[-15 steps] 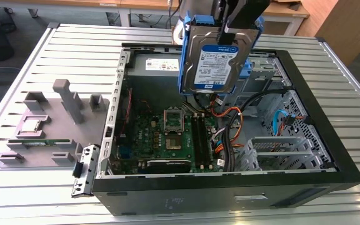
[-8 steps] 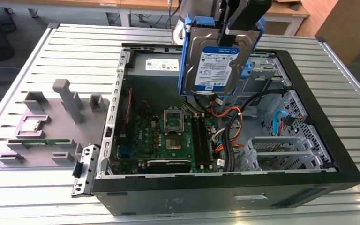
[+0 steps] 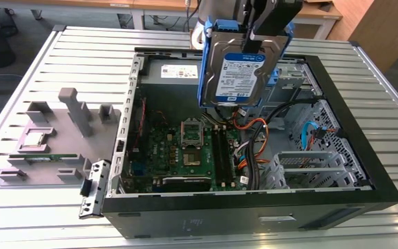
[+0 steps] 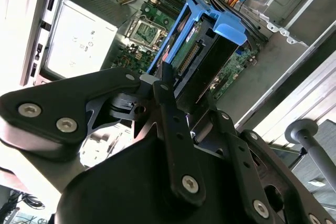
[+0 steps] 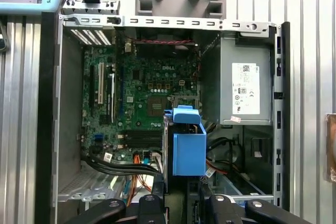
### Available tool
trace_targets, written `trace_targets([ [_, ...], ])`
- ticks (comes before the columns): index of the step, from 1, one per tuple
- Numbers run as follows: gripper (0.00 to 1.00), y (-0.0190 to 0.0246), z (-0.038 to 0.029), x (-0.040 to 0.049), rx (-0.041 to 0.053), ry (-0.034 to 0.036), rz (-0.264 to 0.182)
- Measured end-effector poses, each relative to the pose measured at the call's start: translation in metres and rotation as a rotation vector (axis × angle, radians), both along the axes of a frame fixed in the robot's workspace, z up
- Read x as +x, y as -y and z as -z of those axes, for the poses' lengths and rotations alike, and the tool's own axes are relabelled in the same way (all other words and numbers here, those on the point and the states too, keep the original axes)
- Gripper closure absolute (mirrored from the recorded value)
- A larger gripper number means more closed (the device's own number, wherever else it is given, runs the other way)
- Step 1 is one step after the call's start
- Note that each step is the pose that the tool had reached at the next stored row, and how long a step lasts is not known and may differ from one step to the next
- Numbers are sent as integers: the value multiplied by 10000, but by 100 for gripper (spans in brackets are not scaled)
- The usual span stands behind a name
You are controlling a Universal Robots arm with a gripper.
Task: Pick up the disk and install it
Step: 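Pick up the disk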
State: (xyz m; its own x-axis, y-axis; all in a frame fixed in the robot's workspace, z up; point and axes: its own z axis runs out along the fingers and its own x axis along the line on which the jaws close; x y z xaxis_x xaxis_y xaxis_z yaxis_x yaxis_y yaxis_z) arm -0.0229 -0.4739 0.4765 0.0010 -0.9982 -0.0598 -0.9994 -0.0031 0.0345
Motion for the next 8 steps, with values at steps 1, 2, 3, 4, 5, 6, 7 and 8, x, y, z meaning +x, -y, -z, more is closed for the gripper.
trace_targets([
  [1, 65, 3, 0, 1, 0, 0, 0],
  [2, 65, 6, 0, 2, -1, 0, 0],
  [3, 65, 9, 1, 3, 0, 0, 0],
  [4, 65, 12, 1, 4, 0, 0, 0],
  [5, 65, 14, 1, 5, -1, 0, 0],
  [6, 65, 17, 1, 5, 0, 0, 0],
  [7, 65, 19, 1, 6, 0, 0, 0],
  [8, 65, 22, 1, 7, -1, 0, 0],
])
